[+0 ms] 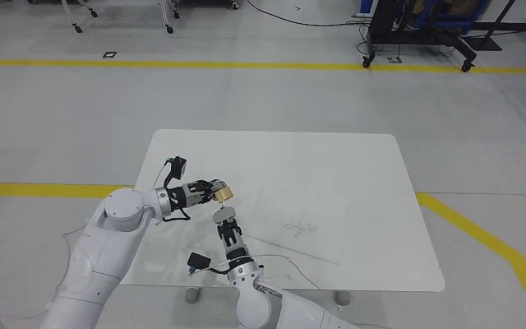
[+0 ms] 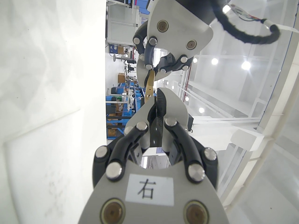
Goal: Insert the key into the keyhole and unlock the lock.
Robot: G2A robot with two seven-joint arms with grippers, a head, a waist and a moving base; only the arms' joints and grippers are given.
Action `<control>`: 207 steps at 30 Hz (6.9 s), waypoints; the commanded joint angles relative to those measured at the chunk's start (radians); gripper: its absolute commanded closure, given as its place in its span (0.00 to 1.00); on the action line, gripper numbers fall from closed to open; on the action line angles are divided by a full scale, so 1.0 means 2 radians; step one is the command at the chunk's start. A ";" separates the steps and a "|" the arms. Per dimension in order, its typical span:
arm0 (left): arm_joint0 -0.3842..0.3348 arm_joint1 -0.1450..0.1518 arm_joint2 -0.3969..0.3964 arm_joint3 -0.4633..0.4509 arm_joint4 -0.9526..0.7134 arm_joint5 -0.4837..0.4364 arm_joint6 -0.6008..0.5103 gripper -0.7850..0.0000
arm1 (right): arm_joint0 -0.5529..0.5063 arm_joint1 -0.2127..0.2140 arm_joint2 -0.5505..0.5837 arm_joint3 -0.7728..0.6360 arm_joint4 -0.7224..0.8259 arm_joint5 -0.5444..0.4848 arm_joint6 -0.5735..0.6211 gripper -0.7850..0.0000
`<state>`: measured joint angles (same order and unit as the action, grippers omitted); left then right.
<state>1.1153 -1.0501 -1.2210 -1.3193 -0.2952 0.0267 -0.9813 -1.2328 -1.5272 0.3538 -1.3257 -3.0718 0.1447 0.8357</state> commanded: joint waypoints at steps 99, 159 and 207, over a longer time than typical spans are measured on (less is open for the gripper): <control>-0.023 0.001 -0.001 0.052 -0.156 0.034 -0.047 1.00 | -0.143 0.039 0.213 -0.202 0.306 -0.056 -0.332 1.00; 0.020 -0.002 0.001 -0.006 -0.141 -0.003 0.013 1.00 | -0.094 0.059 0.257 -0.186 0.494 -0.138 -0.417 0.65; 0.037 -0.008 0.050 -0.073 0.065 0.007 0.104 1.00 | -0.203 0.092 0.476 -0.295 0.742 -0.222 -0.460 0.00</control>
<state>1.2113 -1.0611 -1.1640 -1.4662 -0.1944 -0.0181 -0.7457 -1.6053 -1.3474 1.2628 -1.8783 -1.5993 -0.2972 -0.0884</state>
